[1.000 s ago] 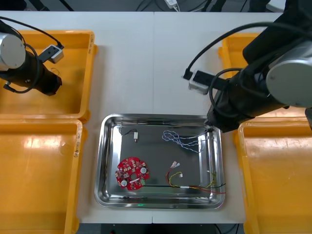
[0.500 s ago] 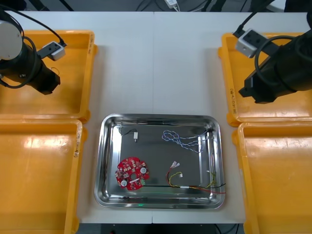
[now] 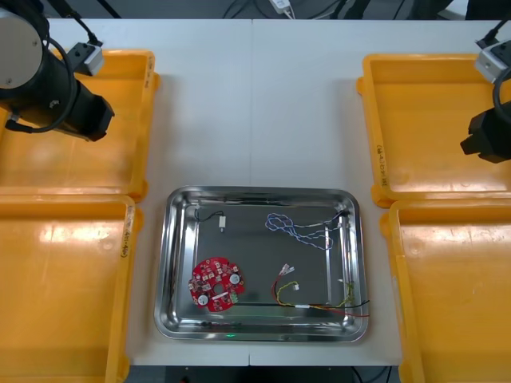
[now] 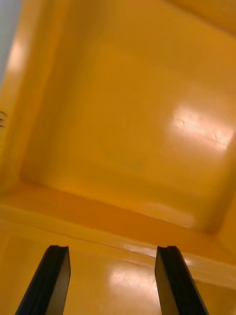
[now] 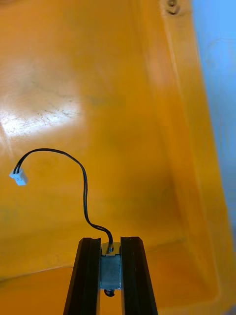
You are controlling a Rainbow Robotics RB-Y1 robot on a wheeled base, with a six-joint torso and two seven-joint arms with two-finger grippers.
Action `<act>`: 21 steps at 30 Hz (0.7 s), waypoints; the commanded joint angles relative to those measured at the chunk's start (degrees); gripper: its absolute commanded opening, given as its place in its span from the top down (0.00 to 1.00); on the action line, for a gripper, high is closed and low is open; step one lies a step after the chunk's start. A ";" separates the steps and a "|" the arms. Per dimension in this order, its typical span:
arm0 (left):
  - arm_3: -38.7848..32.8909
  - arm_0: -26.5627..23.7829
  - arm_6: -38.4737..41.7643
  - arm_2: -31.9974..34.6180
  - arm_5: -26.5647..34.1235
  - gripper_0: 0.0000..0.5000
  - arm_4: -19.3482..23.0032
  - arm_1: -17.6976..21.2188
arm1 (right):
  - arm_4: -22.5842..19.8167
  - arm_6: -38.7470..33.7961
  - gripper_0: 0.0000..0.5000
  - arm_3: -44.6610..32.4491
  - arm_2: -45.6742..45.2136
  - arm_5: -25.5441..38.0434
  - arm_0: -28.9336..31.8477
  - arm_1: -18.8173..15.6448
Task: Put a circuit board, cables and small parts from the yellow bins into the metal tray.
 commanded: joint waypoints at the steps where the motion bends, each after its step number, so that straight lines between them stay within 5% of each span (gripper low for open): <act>1: -5.32 -1.55 7.00 1.70 2.99 1.00 -0.49 0.65 | -0.38 -4.70 0.00 1.89 -3.47 0.21 2.84 -3.65; 11: -14.02 -1.55 18.43 -0.50 9.49 1.00 -5.50 -5.24 | -2.75 -8.39 0.00 5.40 -7.87 -3.26 7.32 -5.06; 21: -17.89 -1.46 30.64 -8.67 9.76 1.00 -13.33 -11.40 | -7.06 -10.77 0.00 6.81 -10.15 -5.46 10.04 -5.15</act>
